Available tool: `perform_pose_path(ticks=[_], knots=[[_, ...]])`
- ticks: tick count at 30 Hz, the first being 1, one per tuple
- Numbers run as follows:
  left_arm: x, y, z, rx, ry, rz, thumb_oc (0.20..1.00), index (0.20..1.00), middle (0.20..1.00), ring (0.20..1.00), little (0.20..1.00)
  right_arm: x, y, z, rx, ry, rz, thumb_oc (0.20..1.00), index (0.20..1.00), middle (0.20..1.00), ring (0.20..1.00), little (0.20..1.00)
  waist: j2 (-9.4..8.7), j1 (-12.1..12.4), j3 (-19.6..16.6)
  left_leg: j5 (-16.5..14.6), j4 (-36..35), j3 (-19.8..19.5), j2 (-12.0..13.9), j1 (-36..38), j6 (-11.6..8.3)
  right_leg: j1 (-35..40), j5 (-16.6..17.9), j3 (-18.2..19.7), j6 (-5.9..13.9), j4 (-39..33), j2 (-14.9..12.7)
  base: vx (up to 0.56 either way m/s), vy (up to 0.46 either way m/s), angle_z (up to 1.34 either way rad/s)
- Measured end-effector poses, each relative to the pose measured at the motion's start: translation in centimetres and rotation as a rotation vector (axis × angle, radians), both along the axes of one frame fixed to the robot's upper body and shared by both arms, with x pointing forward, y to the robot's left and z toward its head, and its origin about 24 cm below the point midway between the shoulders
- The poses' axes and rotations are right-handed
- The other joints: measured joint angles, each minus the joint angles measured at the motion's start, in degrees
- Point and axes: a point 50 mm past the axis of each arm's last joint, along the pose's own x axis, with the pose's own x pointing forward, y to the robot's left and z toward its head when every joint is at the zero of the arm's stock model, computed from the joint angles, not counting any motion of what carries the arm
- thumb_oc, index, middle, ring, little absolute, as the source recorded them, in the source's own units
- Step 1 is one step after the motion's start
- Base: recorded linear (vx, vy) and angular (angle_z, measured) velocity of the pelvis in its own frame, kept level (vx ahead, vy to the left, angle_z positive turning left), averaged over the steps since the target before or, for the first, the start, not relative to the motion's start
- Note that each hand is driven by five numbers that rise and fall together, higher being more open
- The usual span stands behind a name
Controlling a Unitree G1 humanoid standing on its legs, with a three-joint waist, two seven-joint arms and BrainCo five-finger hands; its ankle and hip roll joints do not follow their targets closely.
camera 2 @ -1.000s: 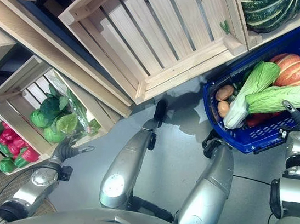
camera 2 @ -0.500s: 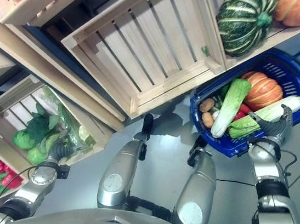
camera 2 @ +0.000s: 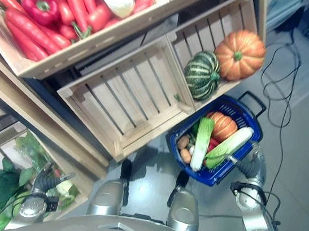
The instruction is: Pick up fruits and vegetables into the basket
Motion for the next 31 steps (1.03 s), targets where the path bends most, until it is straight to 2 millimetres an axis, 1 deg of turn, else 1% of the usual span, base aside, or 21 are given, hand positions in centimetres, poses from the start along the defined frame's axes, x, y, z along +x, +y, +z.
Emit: perform_pose_path(ticks=[1, 2, 3, 4, 5, 7, 10, 12, 16, 19, 23, 26, 27, 31], knots=[[0.0, 0.0, -0.1, -0.005, 0.004, -0.004, 1.0, 1.0, 1.0, 1.0, 1.0, -0.3, 0.2, -0.5, 0.025, 0.029, -0.004, 1.0, 1.0, 1.0, 1.0, 1.0, -0.14, 0.0, -0.6, 0.0, -0.2, 0.1, -0.1, 0.4, 0.02, 0.4, 0.1, 0.0, 0.05, -0.4, 0.0, 0.01, 0.06, -0.01], [-0.5, 0.0, -0.3, -0.017, 0.026, -0.009, 1.0, 1.0, 1.0, 1.0, 1.0, -0.8, 0.5, -1.6, 0.071, 0.087, -0.012, 1.0, 1.0, 1.0, 1.0, 1.0, -0.36, 0.1, -1.8, 0.0, -0.8, 0.2, -0.1, 0.9, 0.09, 0.9, 0.3, 0.0, 0.21, -1.0, 0.0, 0.0, 0.078, -0.02], [-0.9, -0.1, -0.5, -0.039, 0.05, -0.027, 1.0, 1.0, 1.0, 1.0, 1.0, -2.1, 1.0, -3.4, 0.14, 0.197, -0.027, 1.0, 1.0, 1.0, 1.0, 1.0, -0.57, 0.4, -3.3, 0.0, -0.9, 0.4, -0.2, 1.3, 0.09, 1.6, 0.7, 0.1, 0.33, -1.9, 0.0, 0.0, 0.104, -0.02], [-0.9, -0.1, -0.6, -0.049, 0.06, -0.038, 1.0, 1.0, 1.0, 1.0, 1.0, -3.1, 1.4, -4.5, 0.208, 0.265, -0.049, 1.0, 1.0, 1.0, 1.0, 1.0, -0.58, 0.5, -4.2, 0.0, -1.1, 0.4, -0.3, 1.4, 0.14, 1.8, 1.1, 0.1, 0.37, -2.4, -0.1, 0.0, 0.095, 0.0], [-1.0, -0.1, -0.7, -0.055, 0.07, -0.042, 1.0, 1.0, 1.0, 1.0, 1.0, -3.6, 1.7, -5.3, 0.254, 0.305, -0.067, 1.0, 1.0, 1.0, 1.0, 1.0, -0.59, 0.5, -4.5, 0.1, -1.4, 0.5, -0.4, 1.9, 0.24, 2.4, 1.4, 0.0, 0.44, -2.9, 0.0, -0.01, 0.07, -0.03], [-1.2, 0.2, -1.0, -0.075, 0.107, -0.064, 1.0, 1.0, 1.0, 1.0, 1.0, -5.9, 3.0, -7.8, 0.381, 0.473, -0.096, 1.0, 1.0, 1.0, 1.0, 1.0, -0.47, 0.8, -5.5, 0.2, -2.3, 0.7, -0.4, 3.1, 0.36, 3.8, 2.1, 0.1, 0.55, -4.4, 0.1, -0.01, 0.079, -0.04], [-1.4, 0.4, -1.5, -0.124, 0.162, -0.104, 1.0, 1.0, 1.0, 1.0, 1.0, -8.7, 5.0, -9.9, 0.532, 0.647, -0.101, 1.0, 1.0, 1.0, 1.0, 1.0, -0.03, 1.1, -7.2, 1.2, -4.0, 1.0, -0.5, 4.2, 0.45, 4.5, 2.8, 0.1, 0.55, -5.9, 0.2, -0.04, 0.094, -0.02], [-1.2, 0.6, -1.7, -0.141, 0.207, -0.155, 1.0, 1.0, 1.0, 1.0, 1.0, -10.1, 5.9, -10.8, 0.587, 0.745, -0.082, 1.0, 1.0, 1.0, 1.0, 1.0, 0.38, 1.1, -7.9, 1.6, -4.4, 1.5, -0.7, 4.4, 0.54, 5.2, 3.7, 0.1, 0.87, -7.0, 0.1, -0.08, 0.138, -0.03], [-1.2, 0.5, -2.2, -0.167, 0.257, -0.184, 1.0, 1.0, 1.0, 1.0, 1.0, -10.4, 5.9, -11.2, 0.675, 0.801, -0.099, 1.0, 1.0, 1.0, 1.0, 1.0, 1.03, 1.0, -8.5, 1.8, -4.6, 3.0, -1.2, 4.8, 0.78, 5.3, 4.5, 0.5, 1.0, -8.0, -0.4, -0.06, 0.106, -0.09], [-1.7, 0.4, -2.5, -0.197, 0.303, -0.188, 1.0, 1.0, 1.0, 1.0, 1.0, -11.1, 6.0, -11.5, 0.743, 0.843, -0.146, 1.0, 1.0, 1.0, 1.0, 1.0, 0.97, 0.7, -9.5, 1.9, -4.6, 3.6, -1.5, 5.0, 1.04, 5.2, 4.7, 0.9, 1.09, -8.0, -0.6, -0.02, 0.058, -0.05], [-2.4, 0.3, -3.1, -0.203, 0.39, -0.188, 1.0, 1.0, 1.0, 1.0, 1.0, -11.5, 6.1, -11.6, 0.746, 0.878, -0.167, 1.0, 1.0, 1.0, 1.0, 1.0, 1.11, 0.0, -11.2, 1.9, -4.6, 3.8, -1.6, 5.4, 1.09, 5.3, 4.9, 1.4, 1.07, -8.0, -0.5, -0.01, 0.045, -0.06], [-2.6, 0.1, -3.5, -0.204, 0.447, -0.184, 1.0, 1.0, 1.0, 1.0, 1.0, -11.6, 6.0, -11.7, 0.747, 0.893, -0.168, 1.0, 1.0, 1.0, 1.0, 1.0, 1.24, -0.3, -11.5, 1.8, -4.6, 4.4, -1.6, 6.4, 1.12, 6.1, 4.9, 1.7, 1.08, -8.0, -0.5, 0.0, 0.022, -0.07], [-2.8, 0.0, -3.6, -0.203, 0.469, -0.187, 1.0, 1.0, 1.0, 1.0, 1.0, -11.7, 6.0, -11.7, 0.744, 0.901, -0.169, 1.0, 1.0, 1.0, 1.0, 1.0, 1.17, -0.2, -11.9, 1.5, -4.6, 4.6, -1.6, 6.6, 0.75, 6.2, 4.9, 1.7, 1.07, -8.0, -0.5, -0.01, 0.023, -0.06], [-2.9, -0.2, -3.8, -0.213, 0.504, -0.172, 1.0, 1.0, 1.0, 1.0, 1.0, -11.6, 6.0, -11.7, 0.743, 0.904, -0.169, 1.0, 1.0, 1.0, 1.0, 1.0, 1.29, -0.3, -12.2, 1.5, -4.6, 4.7, -1.6, 6.8, 0.63, 6.2, 4.9, 1.8, 1.05, -8.0, -0.8, -0.01, 0.014, -0.06]])
